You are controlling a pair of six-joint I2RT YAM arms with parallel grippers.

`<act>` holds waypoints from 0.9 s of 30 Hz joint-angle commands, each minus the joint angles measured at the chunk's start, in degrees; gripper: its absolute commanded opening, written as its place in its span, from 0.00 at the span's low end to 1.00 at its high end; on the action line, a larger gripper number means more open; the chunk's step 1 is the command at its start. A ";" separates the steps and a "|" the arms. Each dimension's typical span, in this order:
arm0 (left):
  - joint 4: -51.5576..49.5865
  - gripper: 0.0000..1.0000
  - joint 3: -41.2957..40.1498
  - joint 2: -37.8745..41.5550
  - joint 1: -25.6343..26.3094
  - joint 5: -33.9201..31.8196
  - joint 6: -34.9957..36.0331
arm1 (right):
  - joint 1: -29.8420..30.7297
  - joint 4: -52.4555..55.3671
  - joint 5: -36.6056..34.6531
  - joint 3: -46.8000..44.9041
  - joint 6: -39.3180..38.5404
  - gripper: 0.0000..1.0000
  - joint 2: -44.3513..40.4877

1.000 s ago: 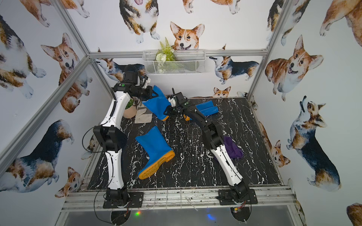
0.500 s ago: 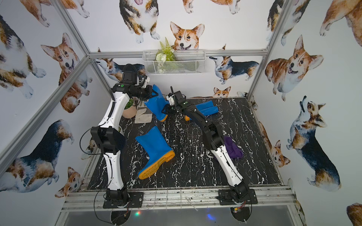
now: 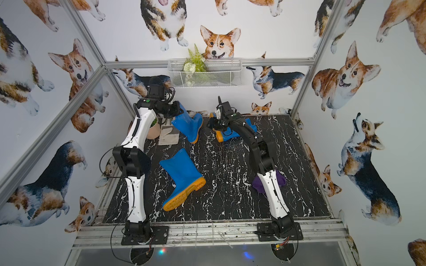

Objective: Wipe the rubber boots with a cloth
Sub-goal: Place the rubber boot at the center of the board.

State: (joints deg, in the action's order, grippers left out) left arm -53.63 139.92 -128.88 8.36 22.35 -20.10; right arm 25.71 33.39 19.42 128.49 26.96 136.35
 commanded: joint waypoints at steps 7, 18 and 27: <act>-0.98 0.29 3.08 -1.99 0.85 -0.22 0.13 | -4.52 14.16 -15.22 3.37 -14.52 0.74 2.51; 0.46 0.43 3.12 -0.15 1.48 3.32 -1.09 | -3.88 17.91 -17.35 2.31 -25.64 0.81 2.84; -1.58 0.49 2.31 2.93 1.44 3.60 0.38 | 0.01 1.99 -33.07 -16.93 -47.28 0.94 -5.93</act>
State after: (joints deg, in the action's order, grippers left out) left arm -53.95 142.45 -127.00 9.80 25.61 -21.30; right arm 24.60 45.45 -5.23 117.86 -8.14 133.53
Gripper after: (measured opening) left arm 0.483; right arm 0.929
